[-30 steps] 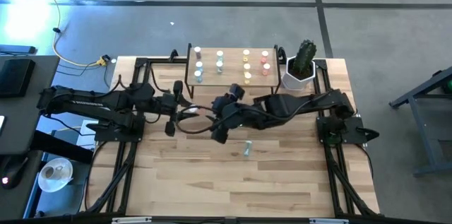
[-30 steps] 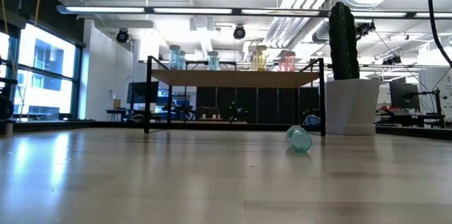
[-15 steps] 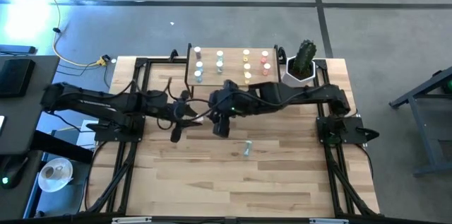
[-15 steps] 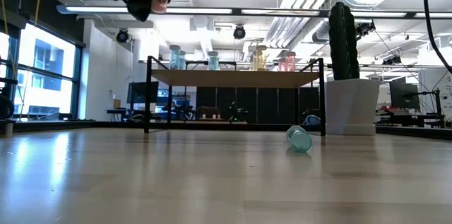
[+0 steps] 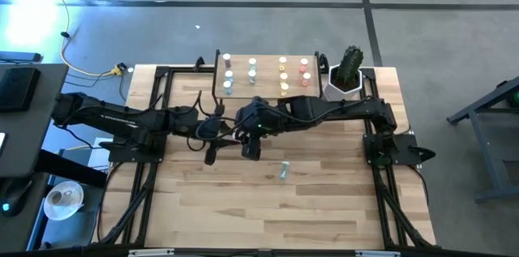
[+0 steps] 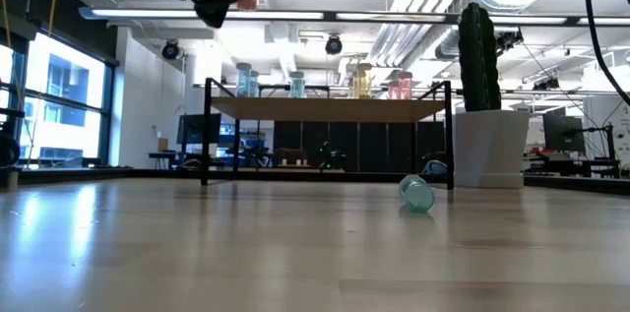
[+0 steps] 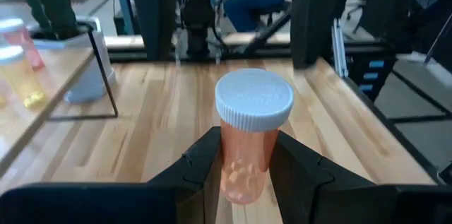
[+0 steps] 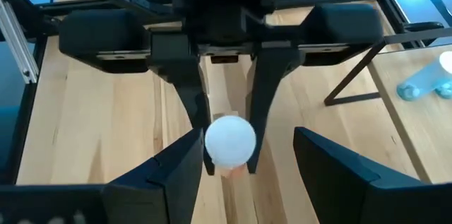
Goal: Pick and place medicine bottles onto shelf by color
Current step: Put the pink pill bottle on the shelf aligned with the other pink pill bottles
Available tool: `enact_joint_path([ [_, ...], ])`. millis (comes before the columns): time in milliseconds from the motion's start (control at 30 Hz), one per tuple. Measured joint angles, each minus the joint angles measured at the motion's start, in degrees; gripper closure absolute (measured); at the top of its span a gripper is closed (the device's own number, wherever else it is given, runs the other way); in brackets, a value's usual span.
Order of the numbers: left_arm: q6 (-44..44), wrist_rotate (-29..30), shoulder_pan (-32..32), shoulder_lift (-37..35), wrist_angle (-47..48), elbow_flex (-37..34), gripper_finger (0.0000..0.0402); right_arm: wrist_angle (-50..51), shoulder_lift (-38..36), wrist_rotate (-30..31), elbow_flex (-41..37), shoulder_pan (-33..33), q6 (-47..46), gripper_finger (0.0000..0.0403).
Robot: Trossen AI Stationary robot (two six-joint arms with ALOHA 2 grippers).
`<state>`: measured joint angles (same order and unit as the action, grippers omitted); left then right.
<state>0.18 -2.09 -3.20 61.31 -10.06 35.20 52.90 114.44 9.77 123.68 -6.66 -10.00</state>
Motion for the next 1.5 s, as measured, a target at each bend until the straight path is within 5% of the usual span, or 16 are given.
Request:
enact_joint_path([
  [433,-0.04,4.28,-0.02,-0.04,-3.32,0.00,0.0309,-0.55,0.36,-2.00,0.00,0.28,0.00,0.0192],
  [900,-0.63,4.33,-0.13,-0.04,-3.96,0.00,0.0309,-0.61,0.32,-0.80,0.00,0.35,0.94,0.0306],
  [1200,-1.72,4.45,-0.13,-0.04,-3.96,0.00,0.0308,-0.61,0.32,-0.10,0.00,0.33,1.05,0.0301],
  [1500,0.38,5.86,-0.15,-0.06,-3.96,0.02,0.0242,-0.05,-0.09,0.70,-0.02,0.31,1.51,0.0305],
])
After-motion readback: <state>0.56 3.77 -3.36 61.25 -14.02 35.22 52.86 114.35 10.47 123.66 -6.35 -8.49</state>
